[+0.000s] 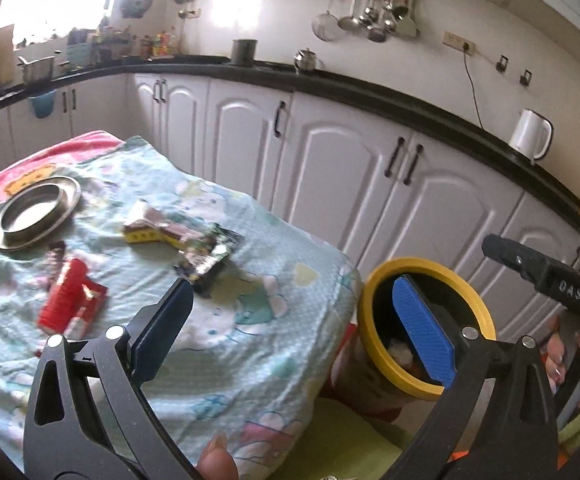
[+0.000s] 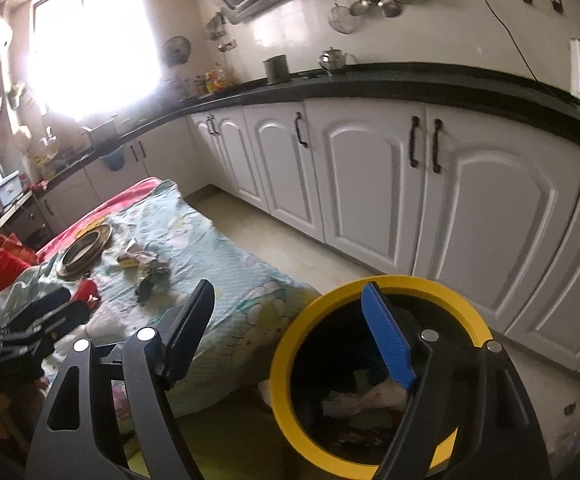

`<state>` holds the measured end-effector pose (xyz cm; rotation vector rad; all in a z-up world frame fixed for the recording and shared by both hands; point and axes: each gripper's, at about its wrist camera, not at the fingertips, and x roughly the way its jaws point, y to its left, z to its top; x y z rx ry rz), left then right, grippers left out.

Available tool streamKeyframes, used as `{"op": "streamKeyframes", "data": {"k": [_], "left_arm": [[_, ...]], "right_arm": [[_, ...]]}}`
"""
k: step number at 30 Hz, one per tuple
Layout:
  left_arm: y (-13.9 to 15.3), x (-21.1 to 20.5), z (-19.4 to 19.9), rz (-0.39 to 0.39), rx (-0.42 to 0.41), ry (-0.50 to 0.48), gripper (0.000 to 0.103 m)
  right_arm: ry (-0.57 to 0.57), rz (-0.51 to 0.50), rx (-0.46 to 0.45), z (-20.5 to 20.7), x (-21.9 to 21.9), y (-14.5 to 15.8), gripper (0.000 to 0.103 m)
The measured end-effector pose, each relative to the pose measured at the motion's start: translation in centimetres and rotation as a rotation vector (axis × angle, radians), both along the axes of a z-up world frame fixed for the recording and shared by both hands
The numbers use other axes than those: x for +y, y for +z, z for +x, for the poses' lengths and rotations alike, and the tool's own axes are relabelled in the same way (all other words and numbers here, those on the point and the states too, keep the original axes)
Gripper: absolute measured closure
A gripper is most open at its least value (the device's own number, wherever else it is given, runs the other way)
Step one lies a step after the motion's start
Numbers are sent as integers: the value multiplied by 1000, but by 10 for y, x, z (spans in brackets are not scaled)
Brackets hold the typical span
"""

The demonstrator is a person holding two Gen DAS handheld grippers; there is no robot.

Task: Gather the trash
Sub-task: 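Move both tools back over the red tube and white foam net on the bed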

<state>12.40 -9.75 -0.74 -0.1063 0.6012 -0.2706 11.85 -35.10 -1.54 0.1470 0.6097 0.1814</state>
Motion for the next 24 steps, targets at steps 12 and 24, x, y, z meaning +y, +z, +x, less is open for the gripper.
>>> {"op": "streamKeyframes", "data": {"k": [12, 24], "left_arm": [[9, 36, -6, -33, -31, 82, 11], [14, 59, -11, -41, -51, 140, 11]], "right_arm": [[89, -49, -26, -8, 40, 8, 26], [184, -65, -29, -11, 78, 9, 25]]}}
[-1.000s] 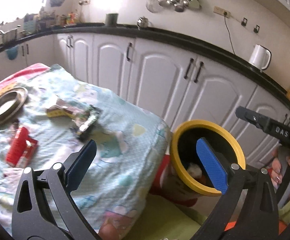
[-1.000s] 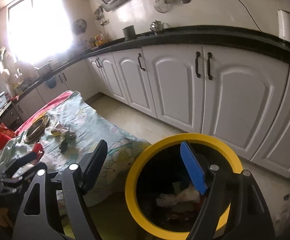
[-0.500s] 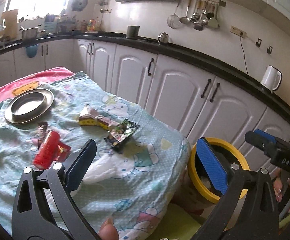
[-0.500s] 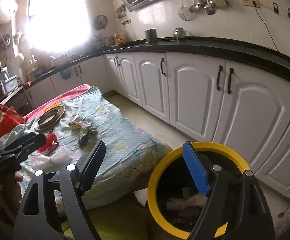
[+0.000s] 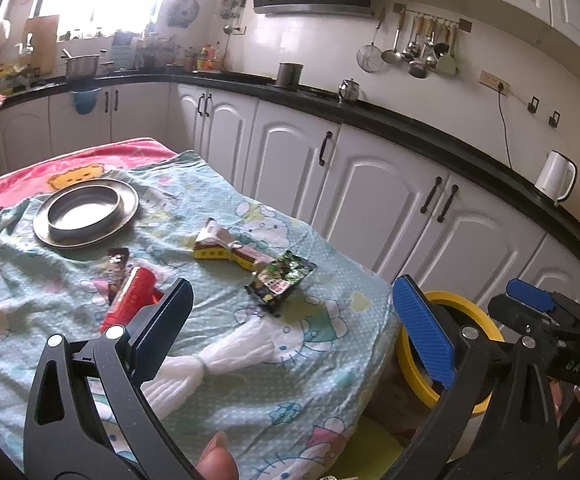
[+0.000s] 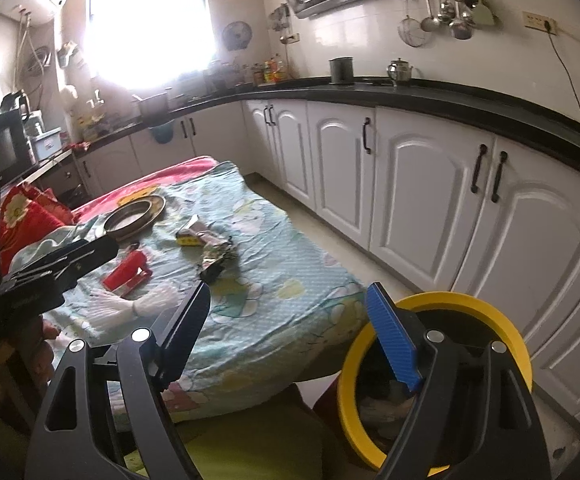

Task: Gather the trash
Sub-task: 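Move both tools back over the red tube and white foam net on the bed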

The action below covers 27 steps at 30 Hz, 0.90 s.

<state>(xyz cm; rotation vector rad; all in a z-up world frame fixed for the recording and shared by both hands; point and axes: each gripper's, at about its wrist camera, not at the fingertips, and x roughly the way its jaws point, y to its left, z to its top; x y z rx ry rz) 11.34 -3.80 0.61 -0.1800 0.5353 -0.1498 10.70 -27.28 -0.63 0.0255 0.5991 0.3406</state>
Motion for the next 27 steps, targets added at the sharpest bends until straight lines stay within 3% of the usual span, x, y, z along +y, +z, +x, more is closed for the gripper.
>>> {"op": "streamKeyframes", "data": {"k": [27], "left_arm": [[-8, 82, -3, -63, 18, 179, 11]], "right_arm": [[175, 0, 57, 20, 94, -10, 25]]}}
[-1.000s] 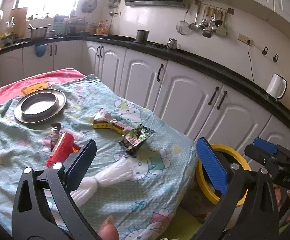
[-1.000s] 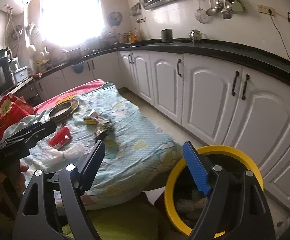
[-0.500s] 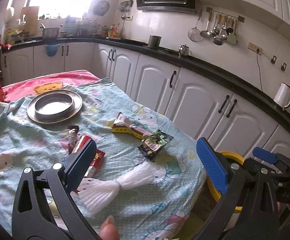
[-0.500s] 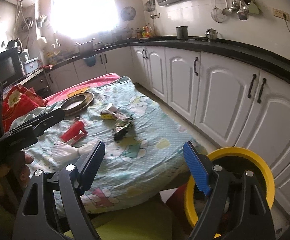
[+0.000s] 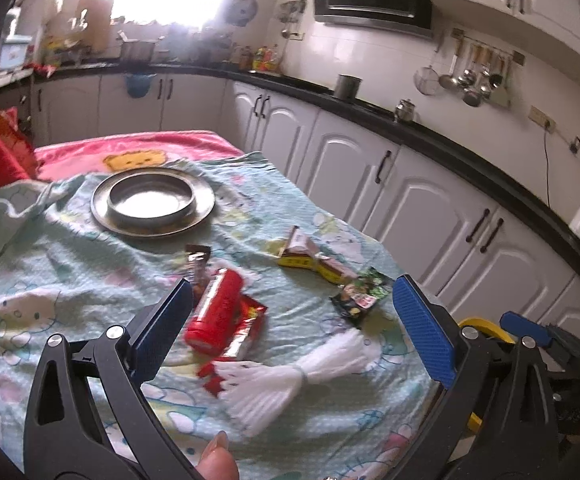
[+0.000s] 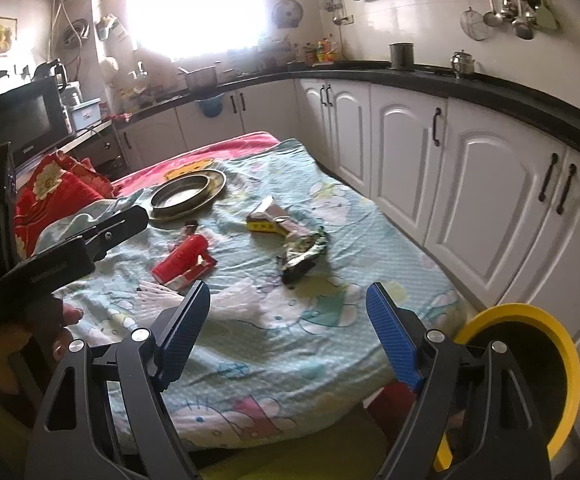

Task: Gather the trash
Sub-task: 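Move both tools back over the red tube and white foam net on the bed, then grasp the red tube with the left tool while the right tool grasps the white foam net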

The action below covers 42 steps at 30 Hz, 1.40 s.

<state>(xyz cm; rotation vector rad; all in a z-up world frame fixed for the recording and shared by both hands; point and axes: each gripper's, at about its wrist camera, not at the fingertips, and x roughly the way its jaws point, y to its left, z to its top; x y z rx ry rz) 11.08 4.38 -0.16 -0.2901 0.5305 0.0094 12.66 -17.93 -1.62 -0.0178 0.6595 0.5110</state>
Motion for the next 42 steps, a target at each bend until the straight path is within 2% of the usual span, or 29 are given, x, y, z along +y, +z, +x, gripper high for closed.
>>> {"op": "streamKeyframes", "data": {"k": [15, 18, 20, 22, 24, 26, 32, 34, 38, 42], "left_arm": [[-27, 66, 7, -44, 79, 130, 13], [-36, 72, 11, -75, 108, 124, 22], [-43, 75, 15, -98, 128, 109, 32], [-49, 75, 20, -118, 149, 91, 37], [-56, 75, 26, -151, 175, 67, 37], [-61, 74, 32, -167, 194, 48, 45], [-75, 70, 48, -180, 248, 8, 49], [-80, 69, 53, -193, 268, -3, 49], [-89, 68, 56, -198, 295, -2, 52], [-92, 67, 55, -191, 296, 2, 54]], "right_arm": [[104, -35, 89, 32, 61, -38, 26], [110, -47, 104, 39, 68, -47, 26], [115, -50, 124, 44, 72, -54, 29], [122, -44, 151, 48, 75, -60, 32], [125, -40, 173, 52, 76, -65, 34], [131, -35, 199, 56, 78, -71, 36], [151, -7, 280, 64, 80, -88, 45], [159, -3, 290, 63, 80, -91, 50], [164, 4, 298, 63, 78, -92, 51], [175, 1, 300, 60, 78, -92, 56]]}}
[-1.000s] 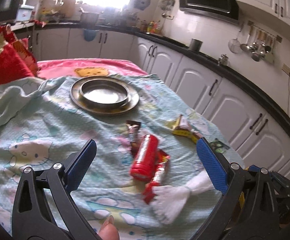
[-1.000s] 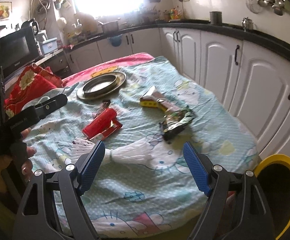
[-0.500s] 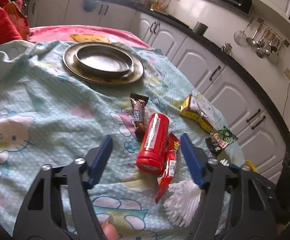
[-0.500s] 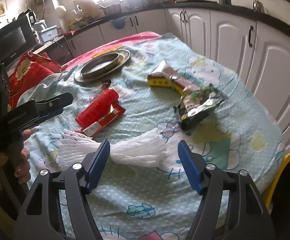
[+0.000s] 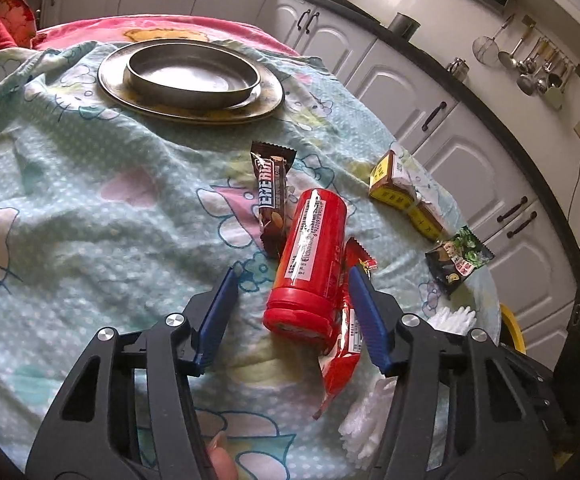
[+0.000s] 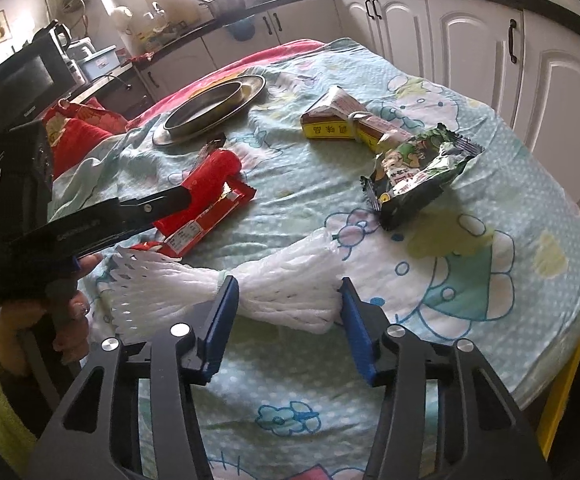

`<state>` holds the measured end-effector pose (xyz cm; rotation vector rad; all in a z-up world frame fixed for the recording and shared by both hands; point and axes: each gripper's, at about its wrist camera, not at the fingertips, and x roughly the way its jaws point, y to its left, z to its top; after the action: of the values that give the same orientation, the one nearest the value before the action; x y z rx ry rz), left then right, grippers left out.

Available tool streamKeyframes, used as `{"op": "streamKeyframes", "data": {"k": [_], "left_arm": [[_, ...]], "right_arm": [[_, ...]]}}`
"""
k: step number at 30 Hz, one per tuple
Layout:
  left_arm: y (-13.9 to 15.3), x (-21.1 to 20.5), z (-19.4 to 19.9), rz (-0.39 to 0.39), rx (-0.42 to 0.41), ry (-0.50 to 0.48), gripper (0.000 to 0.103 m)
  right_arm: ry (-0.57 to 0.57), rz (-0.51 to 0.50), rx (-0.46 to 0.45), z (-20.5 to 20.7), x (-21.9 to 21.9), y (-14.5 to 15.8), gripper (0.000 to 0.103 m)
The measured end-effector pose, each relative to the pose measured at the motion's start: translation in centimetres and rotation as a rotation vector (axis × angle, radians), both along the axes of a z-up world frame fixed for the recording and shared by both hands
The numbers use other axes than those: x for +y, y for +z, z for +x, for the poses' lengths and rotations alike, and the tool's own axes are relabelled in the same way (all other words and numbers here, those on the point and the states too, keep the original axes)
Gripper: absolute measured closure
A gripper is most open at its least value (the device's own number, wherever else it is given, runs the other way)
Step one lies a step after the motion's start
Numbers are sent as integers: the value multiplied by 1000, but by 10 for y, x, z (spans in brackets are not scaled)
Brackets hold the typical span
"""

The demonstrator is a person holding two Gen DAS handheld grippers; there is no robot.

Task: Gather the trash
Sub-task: 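Grasp the red tube with the left tool while the right tool grasps the white foam net, then carry the red tube and white foam net over the bin with both tools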

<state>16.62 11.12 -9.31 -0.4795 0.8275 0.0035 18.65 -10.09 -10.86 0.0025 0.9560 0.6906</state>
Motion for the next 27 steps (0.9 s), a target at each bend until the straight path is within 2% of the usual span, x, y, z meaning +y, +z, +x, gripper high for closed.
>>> {"op": "streamKeyframes", "data": {"k": [7, 12, 14, 16, 17, 22, 27], "left_arm": [[-1, -2, -1, 10, 4, -10, 65], [-2, -13, 1, 45, 18, -39, 68], [-2, -15, 1, 36, 20, -50, 74], [-2, -16, 0, 42, 22, -51, 75], [-2, -16, 0, 44, 21, -52, 75], [3, -15, -6, 35, 3, -45, 77], [19, -16, -13, 41, -43, -44, 78]], "right_arm": [[14, -12, -3, -3, 1, 2, 62], [15, -14, -2, -5, 0, 2, 66], [18, -16, -6, -6, 0, 3, 70], [27, -15, -10, -8, 0, 4, 86], [33, -15, -8, -8, 1, 5, 89], [43, -10, -18, -10, 0, 9, 93], [46, -2, -75, -16, -4, 24, 94]]}}
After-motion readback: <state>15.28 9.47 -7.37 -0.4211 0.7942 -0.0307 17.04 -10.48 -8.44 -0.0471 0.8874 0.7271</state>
